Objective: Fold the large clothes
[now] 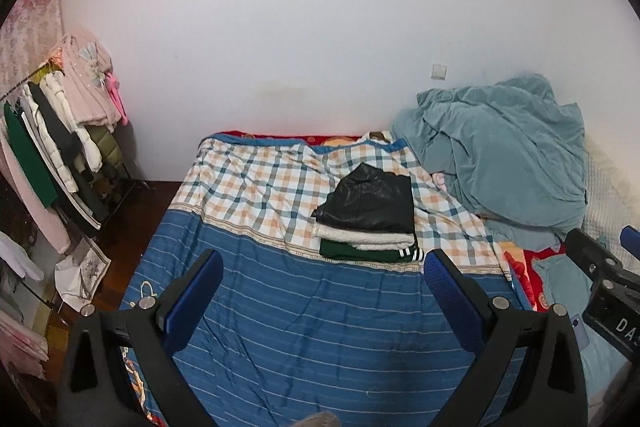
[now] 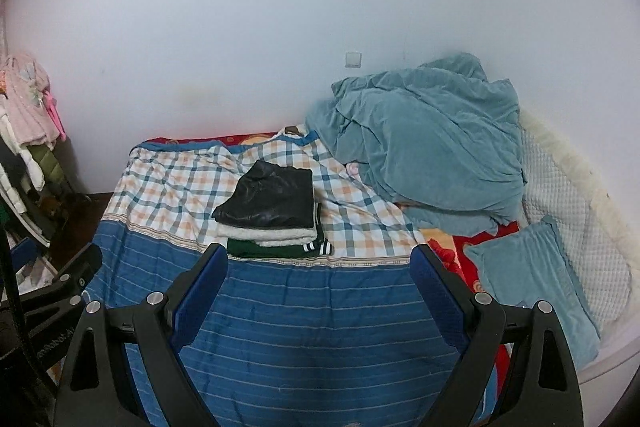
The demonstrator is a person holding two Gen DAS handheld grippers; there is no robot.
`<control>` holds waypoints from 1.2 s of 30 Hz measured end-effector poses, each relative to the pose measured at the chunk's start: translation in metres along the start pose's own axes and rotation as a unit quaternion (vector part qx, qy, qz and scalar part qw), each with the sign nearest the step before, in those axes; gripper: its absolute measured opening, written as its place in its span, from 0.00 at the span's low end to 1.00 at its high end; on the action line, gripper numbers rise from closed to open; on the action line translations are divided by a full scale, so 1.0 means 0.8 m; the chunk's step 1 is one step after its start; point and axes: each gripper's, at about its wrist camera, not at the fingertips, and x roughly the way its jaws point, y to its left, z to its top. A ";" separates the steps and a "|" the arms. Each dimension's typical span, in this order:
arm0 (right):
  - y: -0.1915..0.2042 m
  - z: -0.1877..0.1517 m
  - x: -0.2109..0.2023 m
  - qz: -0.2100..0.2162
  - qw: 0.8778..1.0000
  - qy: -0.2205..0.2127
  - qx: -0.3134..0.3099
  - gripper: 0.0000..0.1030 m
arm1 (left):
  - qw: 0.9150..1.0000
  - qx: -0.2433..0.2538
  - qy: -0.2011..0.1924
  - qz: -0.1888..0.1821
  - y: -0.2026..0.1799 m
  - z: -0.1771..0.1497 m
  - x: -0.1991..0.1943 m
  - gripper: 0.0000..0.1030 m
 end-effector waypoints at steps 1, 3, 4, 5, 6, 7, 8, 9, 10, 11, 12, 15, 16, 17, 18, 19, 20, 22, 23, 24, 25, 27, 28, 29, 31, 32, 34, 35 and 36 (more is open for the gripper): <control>-0.001 0.001 -0.004 0.000 1.000 -0.003 -0.001 0.91 | 1.000 -0.001 -0.005 0.003 0.000 0.000 -0.004 0.99; -0.003 0.002 -0.007 0.001 1.000 -0.004 -0.004 0.91 | 1.000 -0.002 -0.015 0.006 0.000 0.001 -0.011 1.00; -0.004 0.002 -0.010 0.001 1.000 -0.006 -0.005 0.91 | 1.000 -0.002 -0.018 0.006 0.001 0.000 -0.014 1.00; -0.006 0.003 -0.010 0.000 1.000 -0.007 -0.005 0.92 | 1.000 -0.003 -0.020 0.002 0.000 0.000 -0.015 1.00; -0.007 0.002 -0.013 0.001 1.000 -0.010 -0.004 0.94 | 1.000 -0.003 -0.021 -0.004 0.000 0.000 -0.016 1.00; -0.009 0.004 -0.010 0.002 1.000 -0.011 -0.004 0.94 | 1.000 -0.001 -0.022 -0.009 0.000 0.000 -0.017 1.00; -0.010 0.004 -0.012 0.005 1.000 -0.014 -0.006 0.94 | 1.000 0.001 -0.023 -0.008 -0.001 0.000 -0.018 1.00; -0.012 0.003 -0.013 0.007 1.000 -0.015 -0.006 0.94 | 1.000 0.002 -0.026 -0.004 -0.002 -0.001 -0.020 1.00; -0.013 0.006 -0.010 0.009 1.000 -0.015 -0.006 0.94 | 1.000 0.002 -0.030 0.000 -0.003 -0.001 -0.021 1.00; -0.015 0.005 -0.011 0.008 1.000 -0.017 -0.006 0.95 | 0.999 0.003 -0.032 0.001 -0.004 -0.003 -0.023 1.00; -0.015 0.006 -0.012 0.007 1.000 -0.019 -0.008 0.95 | 0.999 0.002 -0.032 0.001 -0.004 -0.003 -0.024 1.00; -0.015 0.004 -0.014 0.007 1.000 -0.022 -0.012 0.95 | 1.000 0.000 -0.031 0.001 -0.004 -0.004 -0.024 1.00; -0.015 0.004 -0.014 0.009 1.000 -0.021 -0.013 0.95 | 1.000 0.000 -0.030 0.001 -0.005 -0.005 -0.025 1.00; -0.015 0.004 -0.015 0.010 1.000 -0.021 -0.014 0.95 | 1.000 -0.001 -0.031 0.003 -0.006 -0.006 -0.026 1.00; -0.015 0.004 -0.016 0.011 1.000 -0.022 -0.015 0.95 | 1.000 -0.001 -0.031 0.004 -0.007 -0.007 -0.027 1.00; -0.015 0.004 -0.016 0.011 1.000 -0.022 -0.015 0.95 | 1.000 -0.002 -0.031 0.003 -0.007 -0.007 -0.028 1.00; -0.015 0.005 -0.016 0.012 1.000 -0.023 -0.016 0.95 | 1.000 -0.003 -0.031 0.004 -0.007 -0.007 -0.029 1.00; -0.015 0.006 -0.016 0.014 1.000 -0.022 -0.017 0.95 | 1.000 -0.005 -0.031 0.006 -0.005 -0.007 -0.030 1.00; -0.015 0.006 -0.016 0.019 0.999 -0.021 -0.017 0.95 | 1.000 -0.005 -0.030 0.006 -0.003 -0.007 -0.030 1.00; -0.015 0.006 -0.015 0.022 0.999 -0.019 -0.018 0.95 | 1.000 -0.006 -0.029 0.006 -0.003 -0.008 -0.031 1.00; -0.014 0.005 -0.015 0.024 0.999 -0.018 -0.018 0.95 | 1.000 -0.006 -0.029 0.007 -0.002 -0.008 -0.032 1.00; -0.012 0.005 -0.014 0.028 0.999 -0.017 -0.020 0.95 | 0.999 -0.006 -0.031 0.009 -0.001 -0.008 -0.033 1.00; -0.011 0.004 -0.014 0.028 0.999 -0.016 -0.021 0.95 | 0.999 -0.006 -0.031 0.009 -0.001 -0.007 -0.033 1.00; -0.011 0.004 -0.014 0.030 0.999 -0.016 -0.021 0.95 | 0.999 -0.005 -0.031 0.009 -0.001 -0.007 -0.033 1.00; -0.012 0.005 -0.013 0.031 0.999 -0.016 -0.020 0.95 | 0.999 -0.004 -0.032 0.010 -0.001 -0.007 -0.034 1.00; -0.013 0.005 -0.013 0.031 0.999 -0.016 -0.019 0.95 | 0.999 -0.003 -0.033 0.009 -0.001 -0.007 -0.035 1.00; -0.013 0.005 -0.012 0.032 0.999 -0.017 -0.018 0.95 | 0.999 -0.002 -0.034 0.009 -0.002 -0.007 -0.036 1.00; -0.013 0.006 -0.011 0.032 0.999 -0.017 -0.020 0.95 | 0.999 -0.003 -0.033 0.008 -0.003 -0.007 -0.036 1.00; -0.013 0.006 -0.012 0.031 0.999 -0.018 -0.021 0.95 | 0.999 -0.002 -0.032 0.006 -0.002 -0.007 -0.036 1.00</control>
